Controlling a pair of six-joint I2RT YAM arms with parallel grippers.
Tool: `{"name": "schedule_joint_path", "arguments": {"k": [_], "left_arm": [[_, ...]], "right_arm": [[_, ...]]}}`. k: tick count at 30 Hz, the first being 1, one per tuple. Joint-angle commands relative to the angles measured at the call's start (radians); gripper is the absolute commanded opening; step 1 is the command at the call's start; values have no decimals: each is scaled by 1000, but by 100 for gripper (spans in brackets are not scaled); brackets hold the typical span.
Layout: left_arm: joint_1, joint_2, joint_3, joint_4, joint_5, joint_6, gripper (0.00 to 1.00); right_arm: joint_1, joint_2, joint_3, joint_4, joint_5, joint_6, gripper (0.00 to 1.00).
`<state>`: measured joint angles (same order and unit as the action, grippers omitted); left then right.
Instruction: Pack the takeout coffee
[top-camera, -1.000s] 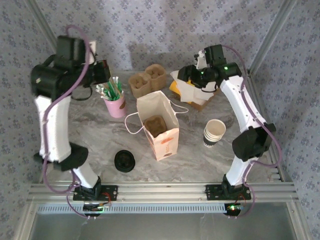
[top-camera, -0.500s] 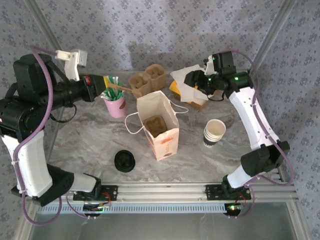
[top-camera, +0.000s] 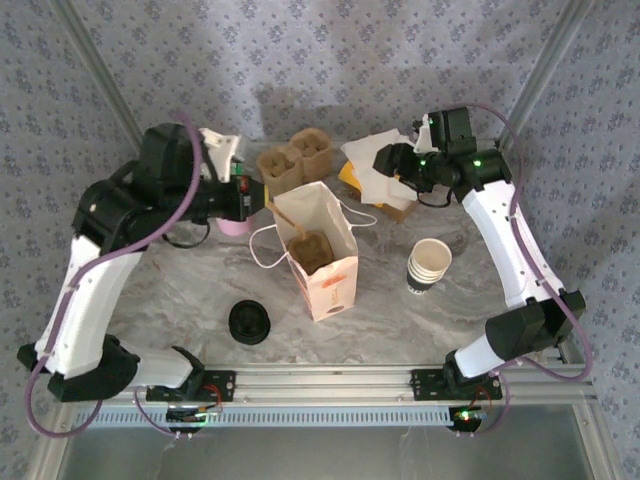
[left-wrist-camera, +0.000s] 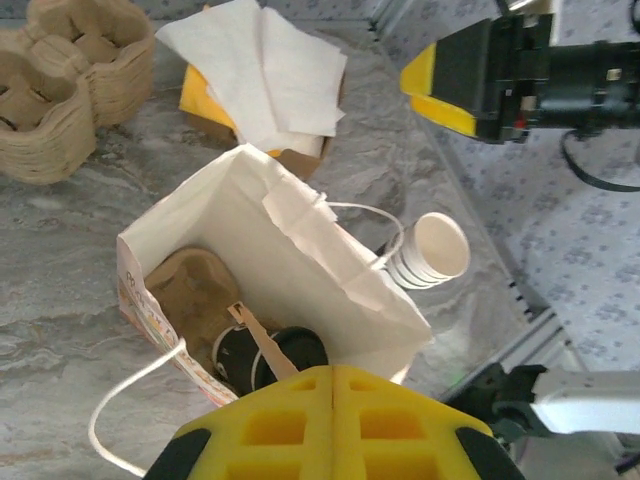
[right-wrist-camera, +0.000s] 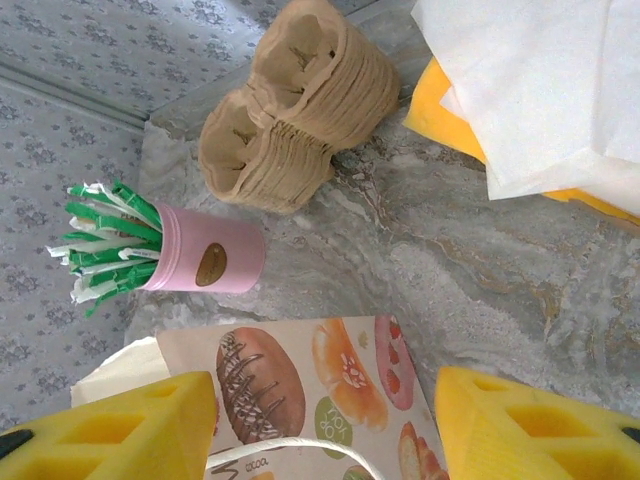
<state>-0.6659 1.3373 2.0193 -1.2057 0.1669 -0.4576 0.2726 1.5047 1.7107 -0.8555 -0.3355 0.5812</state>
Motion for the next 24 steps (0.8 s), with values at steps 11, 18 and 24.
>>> {"name": "schedule_joint_path", "arguments": {"k": [11,18,24], "left_arm": [[-89,168,117,18,-300,6,0],[-110,276,161,-23,-367,29,0],[-109,319,102,-11,-404,24,0]], "right_arm": [[-49,14,-15,-35,28,-33,64],[-98,100,25,-56,42,-71,65],[-100,237,148,-125,84,-164,71]]}}
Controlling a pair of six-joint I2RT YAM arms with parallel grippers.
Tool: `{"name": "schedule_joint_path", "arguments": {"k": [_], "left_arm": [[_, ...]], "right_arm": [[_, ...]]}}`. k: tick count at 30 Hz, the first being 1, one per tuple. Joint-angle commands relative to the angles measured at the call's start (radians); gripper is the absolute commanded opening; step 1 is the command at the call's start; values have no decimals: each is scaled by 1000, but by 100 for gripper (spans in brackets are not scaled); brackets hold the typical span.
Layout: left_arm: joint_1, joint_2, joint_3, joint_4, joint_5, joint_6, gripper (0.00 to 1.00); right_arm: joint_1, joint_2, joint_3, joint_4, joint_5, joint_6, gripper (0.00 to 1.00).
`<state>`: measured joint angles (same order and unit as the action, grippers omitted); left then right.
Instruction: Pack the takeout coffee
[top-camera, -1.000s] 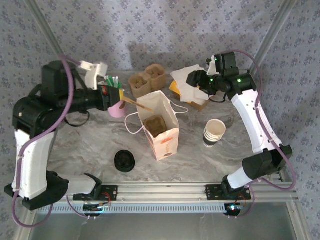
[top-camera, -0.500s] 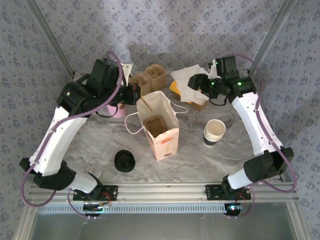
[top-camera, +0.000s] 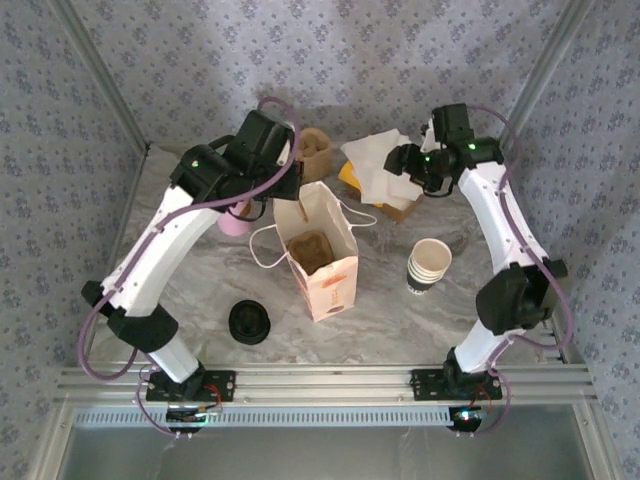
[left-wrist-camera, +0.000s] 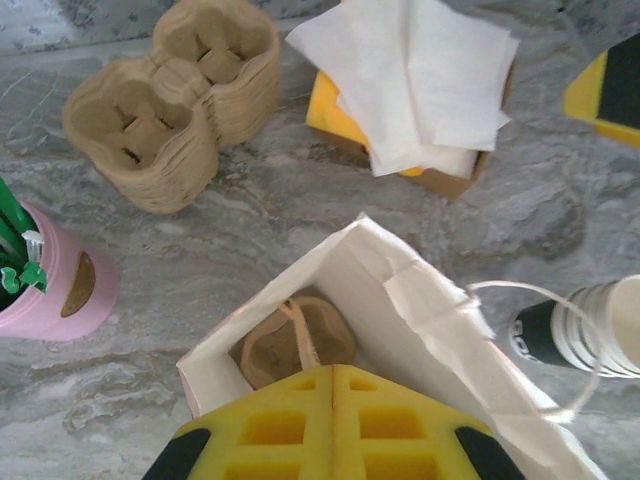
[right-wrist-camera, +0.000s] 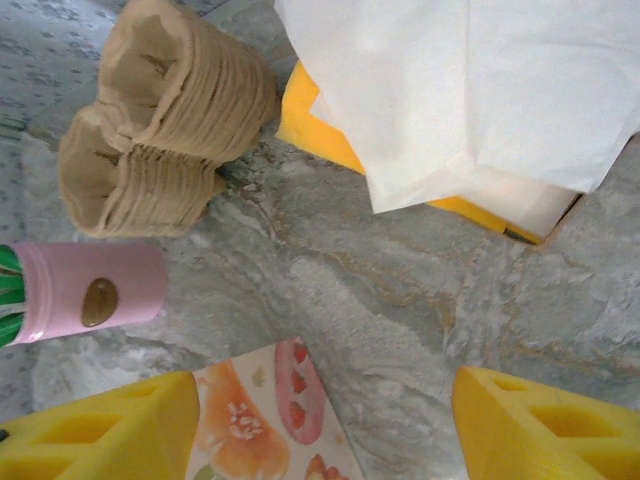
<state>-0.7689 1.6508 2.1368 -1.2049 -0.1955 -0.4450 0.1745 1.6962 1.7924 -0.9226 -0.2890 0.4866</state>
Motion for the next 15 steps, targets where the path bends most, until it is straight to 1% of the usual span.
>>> {"name": "schedule_joint_path", "arguments": {"k": [1,4,8,10,11,13,15], "left_arm": [[-4,11,-25,-7,-47,7,0],[6,35,-34,-3,-48,-4,0],[16,78,-3,-17,-34,-5,10],[19,104,34,-33,-26,-2,23],[20,112,51,-38,-22,0,26],[23,130,95,-48,-13,3,36],[28,145,143,-61,0,7,42]], "right_arm": [[-2,65,81,-65,48,-83,72],[0,133,130,-86,70,-115,75],[2,212,188,-95,110,-152,78],[1,255,222,-99,123,-165,79],[-1,273,239,-100,126,-169,79],[0,313,279,-94,140,-174,80],[1,350,317,-85,149,-180,80]]}}
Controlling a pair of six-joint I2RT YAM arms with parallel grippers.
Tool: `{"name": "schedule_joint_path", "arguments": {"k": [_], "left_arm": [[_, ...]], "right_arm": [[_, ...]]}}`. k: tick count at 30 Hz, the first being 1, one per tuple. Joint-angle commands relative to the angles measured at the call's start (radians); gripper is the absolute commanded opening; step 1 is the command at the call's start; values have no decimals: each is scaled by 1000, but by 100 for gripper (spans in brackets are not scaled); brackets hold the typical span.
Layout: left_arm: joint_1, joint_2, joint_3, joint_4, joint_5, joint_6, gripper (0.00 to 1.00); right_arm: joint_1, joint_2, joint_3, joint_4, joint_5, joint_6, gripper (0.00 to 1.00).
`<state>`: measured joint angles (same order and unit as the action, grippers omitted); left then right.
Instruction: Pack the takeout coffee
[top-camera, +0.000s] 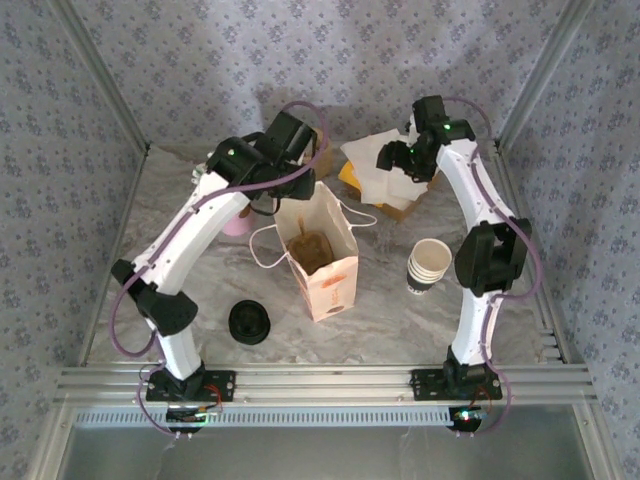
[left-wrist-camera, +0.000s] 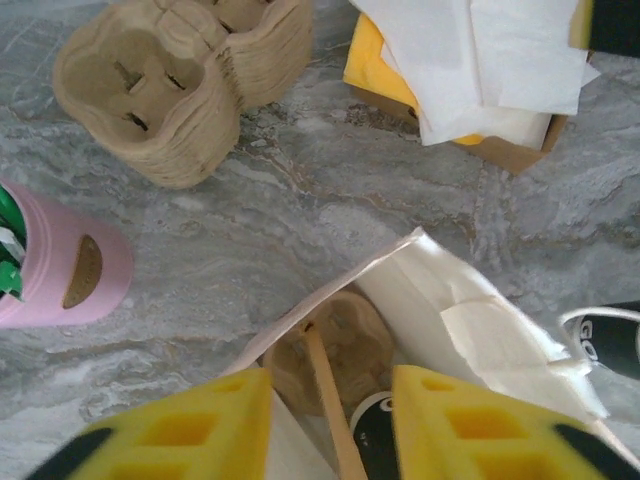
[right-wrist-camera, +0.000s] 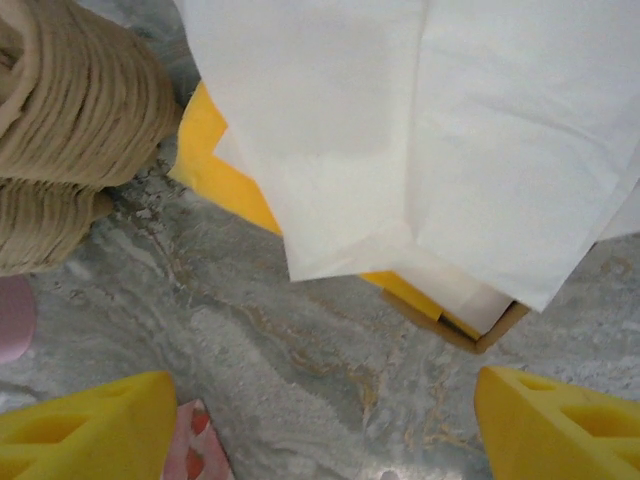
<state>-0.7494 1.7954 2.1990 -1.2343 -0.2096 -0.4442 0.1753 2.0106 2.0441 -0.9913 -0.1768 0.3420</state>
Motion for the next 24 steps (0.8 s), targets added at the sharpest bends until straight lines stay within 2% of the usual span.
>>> {"name": "schedule_joint_path", "arguments": {"k": [1,6,12,19,24], "left_arm": [[10,10,110,-44,15,8,46],[29,39,221,-101,8,20,60],[75,17,274,-123,-6,25,70],[103,-45,186,-76,-38,65,84],[124,-82,103,-4,-12,53,86]], "right_arm": [[0,57,88,-15,40,-34,80],[6,145,177,6,33,-33,80],[44,244,273,-3,59,-80,80],[78,370,381,12,137,-121,87],[105,438,432,31,181,-135,89]]}}
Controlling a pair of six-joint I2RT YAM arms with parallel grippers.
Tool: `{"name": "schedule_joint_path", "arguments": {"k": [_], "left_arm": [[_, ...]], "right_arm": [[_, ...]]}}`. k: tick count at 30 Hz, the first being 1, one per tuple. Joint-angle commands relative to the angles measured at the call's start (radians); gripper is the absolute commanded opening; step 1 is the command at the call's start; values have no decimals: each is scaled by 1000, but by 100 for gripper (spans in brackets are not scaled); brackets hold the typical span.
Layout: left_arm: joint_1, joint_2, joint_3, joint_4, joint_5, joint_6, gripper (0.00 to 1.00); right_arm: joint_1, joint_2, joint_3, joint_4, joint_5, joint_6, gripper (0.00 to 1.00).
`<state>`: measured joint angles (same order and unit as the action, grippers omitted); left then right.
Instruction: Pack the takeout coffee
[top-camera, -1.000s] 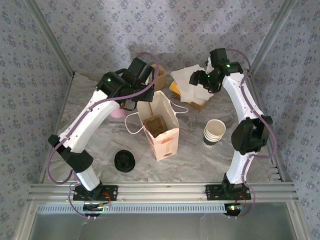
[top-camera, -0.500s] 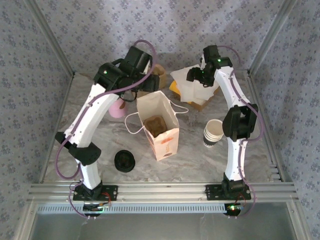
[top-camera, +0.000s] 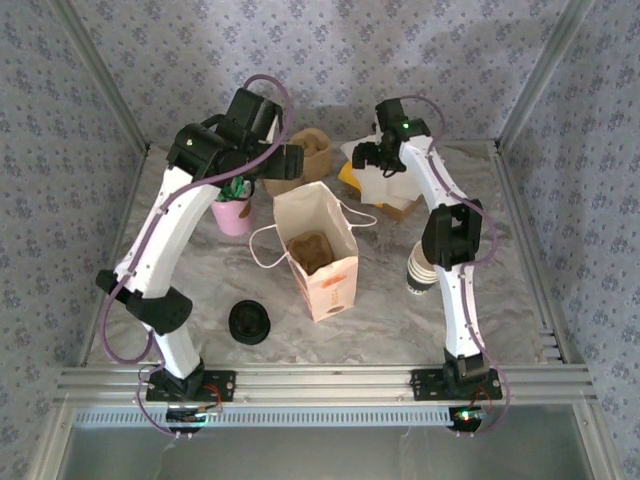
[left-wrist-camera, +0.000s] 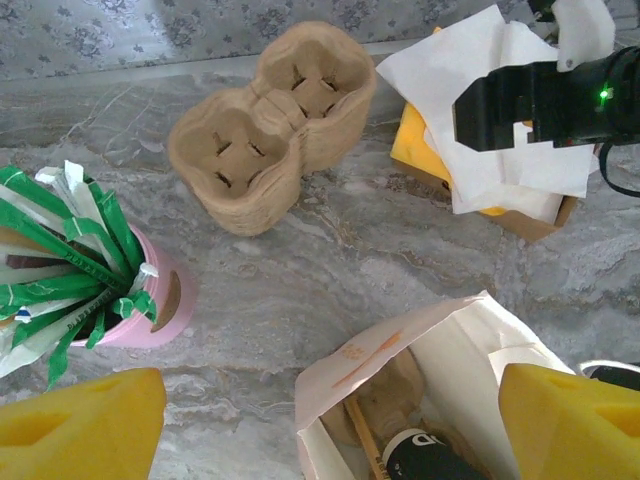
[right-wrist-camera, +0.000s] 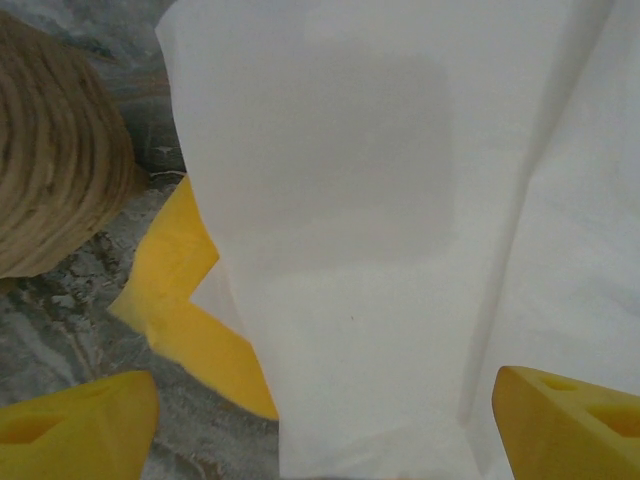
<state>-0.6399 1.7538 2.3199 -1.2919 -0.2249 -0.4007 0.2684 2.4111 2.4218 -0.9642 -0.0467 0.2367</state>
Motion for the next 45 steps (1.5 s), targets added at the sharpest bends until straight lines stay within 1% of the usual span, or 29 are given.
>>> {"name": "schedule_joint_path", "arguments": {"k": [1,8,13,23,26,29,32,35,38,41,45], "left_arm": [[18,-43,-25,62,9,8,87],[25,-63,-81,103,23,2,88],[27,-83,-122,115,26,-3,88],[42,-93,-140,118,36,-4,88],[44,-85,-137,119,43,-7,88],[45,-75,-126,117,50,-10,88],[45,-60,-103,110,55,-12,89],[43,-47,-81,102,56,-8,89],[41,-40,-74,104,53,-7,89],[38,-36,-74,113,54,-7,89],[32,-28,-73,118,57,-4,89]], "right_arm": [[14,48,65,5,57,-30,89],[26,67,64,21,85,-32,88],[24,79,63,19,87,-31,83],[10,86,47,22,99,-31,74],[4,85,42,24,97,-33,73],[-5,78,41,11,78,-37,74],[-43,28,7,5,-1,22,75],[-93,-88,-141,89,-86,67,75],[-138,-183,-261,143,-119,87,77],[-192,-213,-301,131,-147,99,79],[-235,-199,-304,105,-157,103,83]]}}
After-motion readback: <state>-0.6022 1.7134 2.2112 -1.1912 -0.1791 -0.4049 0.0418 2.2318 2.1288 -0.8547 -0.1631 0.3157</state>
